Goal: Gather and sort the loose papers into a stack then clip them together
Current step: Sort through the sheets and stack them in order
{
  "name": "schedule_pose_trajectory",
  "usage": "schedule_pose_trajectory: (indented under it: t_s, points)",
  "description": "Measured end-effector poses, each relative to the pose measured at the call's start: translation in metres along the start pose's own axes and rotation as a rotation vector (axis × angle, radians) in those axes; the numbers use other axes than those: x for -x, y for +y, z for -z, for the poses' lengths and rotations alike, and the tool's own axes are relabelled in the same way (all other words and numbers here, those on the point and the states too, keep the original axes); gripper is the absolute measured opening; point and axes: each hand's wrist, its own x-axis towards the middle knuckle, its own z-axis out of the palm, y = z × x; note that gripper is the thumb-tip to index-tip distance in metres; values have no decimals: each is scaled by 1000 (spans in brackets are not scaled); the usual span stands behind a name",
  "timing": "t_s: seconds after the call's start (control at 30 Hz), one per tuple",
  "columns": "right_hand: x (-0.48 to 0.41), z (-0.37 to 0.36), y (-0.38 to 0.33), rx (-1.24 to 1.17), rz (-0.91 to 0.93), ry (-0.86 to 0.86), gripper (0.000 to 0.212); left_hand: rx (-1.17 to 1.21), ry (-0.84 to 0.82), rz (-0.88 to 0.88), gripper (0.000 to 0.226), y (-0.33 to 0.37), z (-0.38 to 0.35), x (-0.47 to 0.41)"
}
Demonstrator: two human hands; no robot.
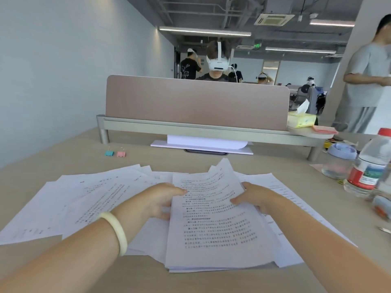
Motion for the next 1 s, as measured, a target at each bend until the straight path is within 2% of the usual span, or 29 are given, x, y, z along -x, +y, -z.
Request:
schedule_pose_trajectory:
  t_s: [0.07, 0.17, 0.23, 0.3, 0.4, 0.47, 0.57, 0.63, 0.7, 0.77, 0.9, 1.0]
  points:
    - [-2, -4, -1, 35, 20, 20, 60, 2, 12, -1, 10, -3, 1, 0]
    - [0, -9, 2, 161, 35, 99, 69, 17, 30, -11, 46, -9, 4, -5]
    - [4, -11, 2, 188, 32, 97, 72, -21, 38, -24, 59, -11, 5, -7]
    - [4, -8, 3, 144, 41, 78, 70, -41, 24, -27, 63, -11, 4, -8]
    - [5, -4, 3, -77, 38, -11, 68, -77, 31, -37, 66, -13, 3, -11]
    - [5, -2, 3, -163, 26, -19, 75, -85, 31, -48, 69, -15, 3, -13]
    - [0, 2, 1, -167, -28, 43, 90, -147, 51, -105, 68, -16, 6, -15]
    - [-5, 2, 1, -113, -35, 75, 79, -437, 147, -187, 63, -18, 10, -19]
    - [-5, 1, -1, -11, -23, 97, 52, -901, 240, -243, 55, -24, 20, -23]
    - [-7, 4, 0, 34, 4, 145, 38, -1142, 222, -213, 52, -33, 32, -27]
    - [4, 24, -3, 268, 87, 291, 24, -1303, 134, -190, 60, -47, 48, -30]
    - [18, 48, -2, 222, 130, 306, 18, -1329, 100, -210, 62, -48, 53, -29]
